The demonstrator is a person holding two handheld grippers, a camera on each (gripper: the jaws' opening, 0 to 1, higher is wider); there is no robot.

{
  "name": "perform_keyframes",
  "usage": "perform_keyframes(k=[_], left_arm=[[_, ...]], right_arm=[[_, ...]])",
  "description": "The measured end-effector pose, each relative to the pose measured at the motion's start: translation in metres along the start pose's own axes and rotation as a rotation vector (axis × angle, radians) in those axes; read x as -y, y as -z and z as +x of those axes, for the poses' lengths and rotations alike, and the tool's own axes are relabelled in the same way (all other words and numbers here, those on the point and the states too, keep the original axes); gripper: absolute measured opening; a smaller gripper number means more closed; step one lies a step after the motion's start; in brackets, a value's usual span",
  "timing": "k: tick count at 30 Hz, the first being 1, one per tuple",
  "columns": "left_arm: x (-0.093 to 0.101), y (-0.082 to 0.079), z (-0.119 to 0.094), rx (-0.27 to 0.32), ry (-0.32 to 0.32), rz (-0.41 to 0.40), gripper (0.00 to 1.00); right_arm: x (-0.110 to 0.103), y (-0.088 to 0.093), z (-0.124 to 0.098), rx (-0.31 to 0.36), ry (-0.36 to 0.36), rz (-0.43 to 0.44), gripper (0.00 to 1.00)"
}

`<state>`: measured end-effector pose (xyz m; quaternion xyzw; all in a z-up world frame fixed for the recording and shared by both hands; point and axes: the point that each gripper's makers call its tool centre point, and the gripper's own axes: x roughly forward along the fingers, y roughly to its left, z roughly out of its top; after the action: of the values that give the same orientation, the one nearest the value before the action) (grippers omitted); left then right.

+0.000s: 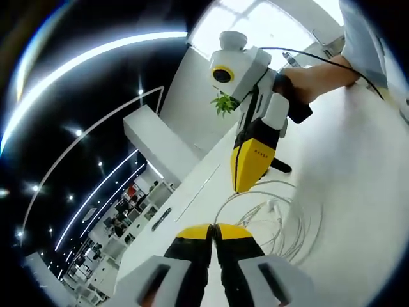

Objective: Peel open the Velcro strap on the desktop, arrange the wired earphones neatly onto it, and close the Velcro strap to secure them.

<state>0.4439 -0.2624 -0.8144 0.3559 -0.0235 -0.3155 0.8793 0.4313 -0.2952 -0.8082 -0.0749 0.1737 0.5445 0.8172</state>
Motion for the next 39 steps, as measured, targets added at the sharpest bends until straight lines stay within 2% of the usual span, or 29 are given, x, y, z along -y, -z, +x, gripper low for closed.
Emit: perform_keyframes(k=[11,21,30,33,39], left_arm=[[-0.002,-0.004,-0.002,0.012,-0.013,0.004,0.06],[-0.002,-0.001,-0.002,-0.006,-0.022,0.033,0.06],[-0.009,0.0,-0.003,-0.006,-0.045,0.004,0.06],[-0.011,-0.002,-0.004,0.004,-0.056,0.003,0.06],[-0.015,-0.006,-0.006,0.023,-0.073,0.01,0.06]], right_arm=[[0.003,-0.002,-0.001,0.027,-0.011,0.027,0.04],[0.004,-0.005,-0.001,0.043,-0.011,0.034,0.05],[0.018,-0.014,-0.01,0.09,0.039,0.03,0.06],[0.028,-0.01,-0.009,0.084,0.065,0.029,0.06],[0.043,0.012,-0.001,0.021,0.087,0.052,0.07]])
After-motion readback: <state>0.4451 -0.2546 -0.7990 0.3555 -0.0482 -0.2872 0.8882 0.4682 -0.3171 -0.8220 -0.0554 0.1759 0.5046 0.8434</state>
